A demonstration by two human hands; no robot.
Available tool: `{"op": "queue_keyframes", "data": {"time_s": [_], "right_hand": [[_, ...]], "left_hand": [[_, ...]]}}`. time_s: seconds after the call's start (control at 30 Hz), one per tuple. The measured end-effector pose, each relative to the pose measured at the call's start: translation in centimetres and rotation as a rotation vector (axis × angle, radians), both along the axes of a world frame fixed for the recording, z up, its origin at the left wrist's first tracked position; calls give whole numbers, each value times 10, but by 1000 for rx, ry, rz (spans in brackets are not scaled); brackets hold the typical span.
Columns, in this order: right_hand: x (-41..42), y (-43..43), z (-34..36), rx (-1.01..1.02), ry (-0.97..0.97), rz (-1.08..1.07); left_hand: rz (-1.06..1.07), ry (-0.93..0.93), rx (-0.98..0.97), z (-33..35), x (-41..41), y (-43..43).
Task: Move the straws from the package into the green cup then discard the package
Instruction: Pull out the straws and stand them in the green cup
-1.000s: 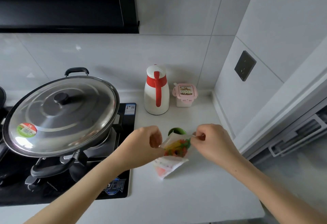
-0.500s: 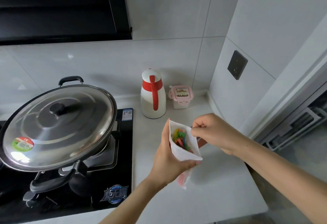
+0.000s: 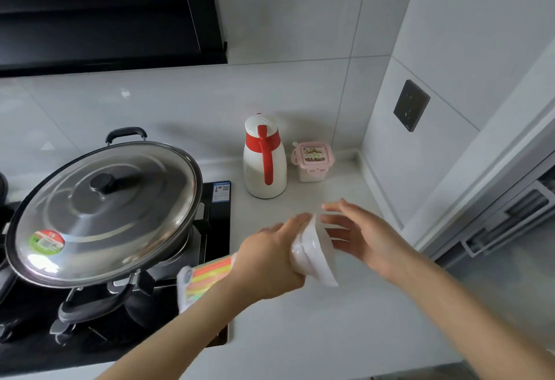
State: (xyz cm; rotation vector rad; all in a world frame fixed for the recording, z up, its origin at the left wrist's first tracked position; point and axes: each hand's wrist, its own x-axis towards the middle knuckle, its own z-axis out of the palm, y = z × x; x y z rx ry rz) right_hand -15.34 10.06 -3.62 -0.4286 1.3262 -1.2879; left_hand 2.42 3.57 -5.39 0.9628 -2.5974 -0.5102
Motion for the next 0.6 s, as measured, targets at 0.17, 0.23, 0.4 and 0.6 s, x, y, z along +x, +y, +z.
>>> {"op": "queue_keyframes", "data": {"time_s": [0.17, 0.23, 0.4, 0.6], "right_hand": [[9, -10, -46, 164, -353, -22], [14, -11, -63, 236, -445, -16], [17, -10, -92, 261, -563, 4], [28, -9, -108, 342, -601, 104]], "left_hand": [[-62, -553, 103, 6, -10, -13], [-69, -738, 143, 9, -18, -16], [-61, -1027, 375, 11, -40, -11], [-16, -1178, 507, 4, -28, -14]]}}
